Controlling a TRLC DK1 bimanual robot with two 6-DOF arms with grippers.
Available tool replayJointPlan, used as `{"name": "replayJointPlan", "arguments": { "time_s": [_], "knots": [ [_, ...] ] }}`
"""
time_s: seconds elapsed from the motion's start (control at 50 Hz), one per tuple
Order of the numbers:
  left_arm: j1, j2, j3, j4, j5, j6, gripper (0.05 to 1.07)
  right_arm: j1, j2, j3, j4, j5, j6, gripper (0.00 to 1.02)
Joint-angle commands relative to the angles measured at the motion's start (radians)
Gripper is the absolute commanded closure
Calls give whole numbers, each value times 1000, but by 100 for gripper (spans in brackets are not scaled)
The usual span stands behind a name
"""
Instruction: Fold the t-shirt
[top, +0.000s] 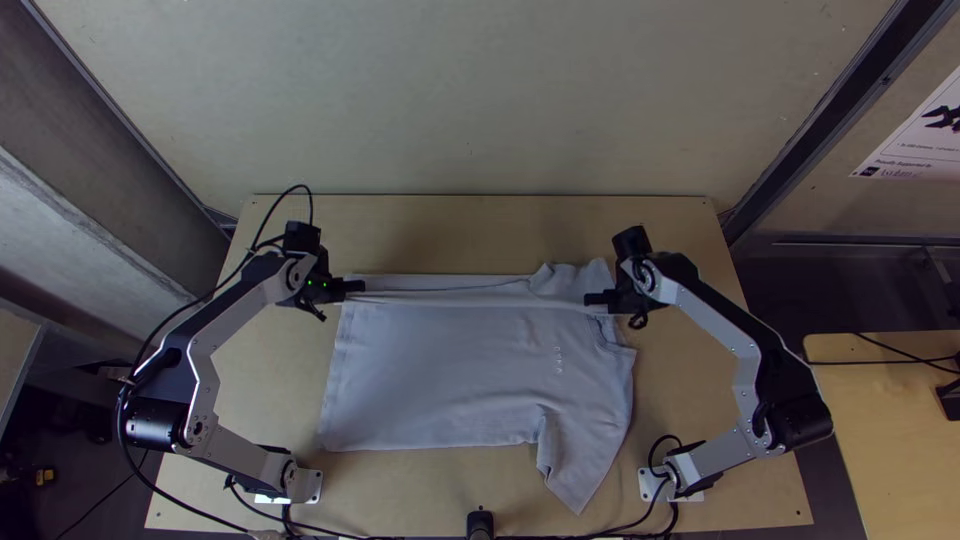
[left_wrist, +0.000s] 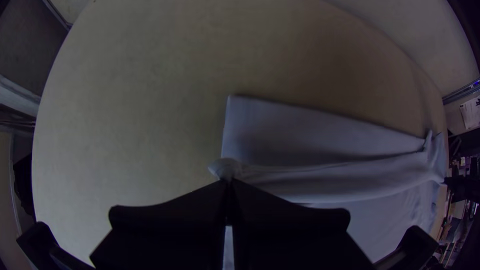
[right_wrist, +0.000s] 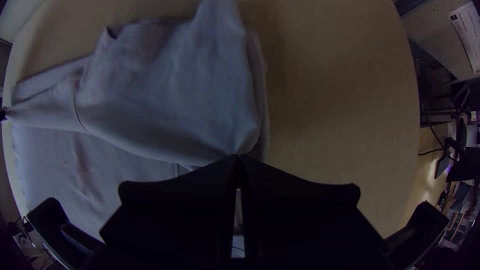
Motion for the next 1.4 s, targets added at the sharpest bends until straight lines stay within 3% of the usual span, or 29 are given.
{"name": "replayJointPlan", "arguments": {
  "time_s": [0.0,0.14,0.18,0.24,0.3,0.34,0.36,0.4,0.68,0.86,0.96,1.24,1.38],
  "knots": [
    [4,-19,-67,24,-5,2,105,3,7,-54,20,15,20,100],
    [6,-12,-119,81,-5,21,103,-5,40,-68,36,16,18,100],
    [9,-10,-130,95,-3,18,92,-8,46,-66,40,16,18,100],
    [12,-9,-142,98,-1,16,59,-17,54,-56,37,15,18,98],
    [6,-7,-139,89,-3,19,33,-26,40,-56,34,15,18,71],
    [4,-7,-133,70,0,21,19,-31,27,-56,32,15,20,47],
    [4,-9,-126,56,9,21,12,-34,19,-56,29,15,17,30],
    [11,-13,-111,35,26,21,10,-48,7,-52,26,15,17,1],
    [24,-130,-27,-79,72,51,10,-86,-193,-72,-33,15,-5,3],
    [30,-194,16,-197,77,76,10,-88,-415,-114,-53,13,77,3],
    [27,-228,33,-280,77,87,10,-75,-498,-129,-93,13,84,4],
    [-14,-286,-13,-632,75,154,10,38,-590,-103,-340,13,89,4],
    [-25,-380,-136,-681,75,237,10,110,-624,-114,-442,10,135,4]
  ]
}}
